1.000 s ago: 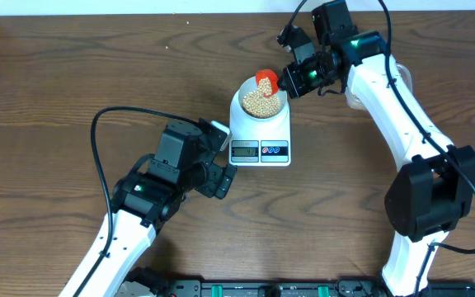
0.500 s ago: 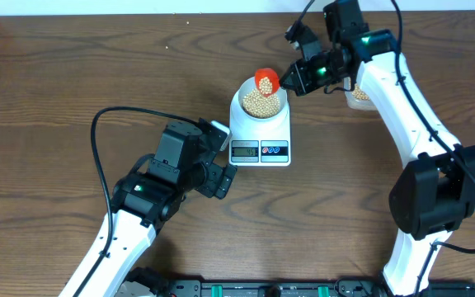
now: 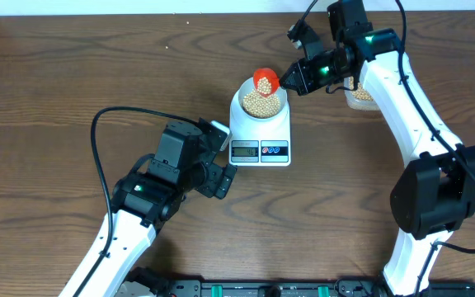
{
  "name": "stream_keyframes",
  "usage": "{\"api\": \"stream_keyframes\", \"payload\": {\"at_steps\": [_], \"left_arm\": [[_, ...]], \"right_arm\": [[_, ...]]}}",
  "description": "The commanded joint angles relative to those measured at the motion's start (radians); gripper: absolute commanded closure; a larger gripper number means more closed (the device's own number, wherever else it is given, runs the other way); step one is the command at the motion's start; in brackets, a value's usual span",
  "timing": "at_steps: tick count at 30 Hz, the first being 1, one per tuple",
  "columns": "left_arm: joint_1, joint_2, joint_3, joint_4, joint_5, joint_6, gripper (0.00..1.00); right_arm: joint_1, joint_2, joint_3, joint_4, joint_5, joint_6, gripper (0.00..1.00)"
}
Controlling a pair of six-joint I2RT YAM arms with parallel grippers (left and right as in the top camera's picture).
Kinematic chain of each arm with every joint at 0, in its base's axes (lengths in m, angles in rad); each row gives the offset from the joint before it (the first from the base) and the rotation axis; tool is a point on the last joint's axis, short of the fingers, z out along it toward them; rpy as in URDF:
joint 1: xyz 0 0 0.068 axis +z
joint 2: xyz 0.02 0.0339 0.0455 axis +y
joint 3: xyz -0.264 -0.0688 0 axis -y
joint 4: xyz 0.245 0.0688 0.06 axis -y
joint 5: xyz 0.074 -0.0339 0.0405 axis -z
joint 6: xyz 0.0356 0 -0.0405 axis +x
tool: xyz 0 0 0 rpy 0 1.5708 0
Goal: Scoop item into bowl and weigh 50g on scale
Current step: 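Tip scoop slightly over bowl to add a few beans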
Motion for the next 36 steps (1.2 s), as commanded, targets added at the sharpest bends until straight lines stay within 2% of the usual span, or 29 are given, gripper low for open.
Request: {"api": "stream_keyframes", "payload": {"at_steps": [1, 15, 36], "left_arm": [[0.007, 0.002, 0.019, -0.002, 0.009, 0.01, 0.11], [0.007, 0.002, 0.019, -0.002, 0.009, 0.01, 0.11], [0.007, 0.002, 0.019, -0.002, 0.009, 0.01, 0.11]], "right_arm": [[-0.004, -0.031, 0.012, 0.0, -0.048, 0.004, 0.99], [-0.07, -0.031, 0.012, -0.008, -0.169, 0.001, 0.99], [-0.009, -0.031, 0.012, -0.025, 0.002, -0.053, 0.99]]}}
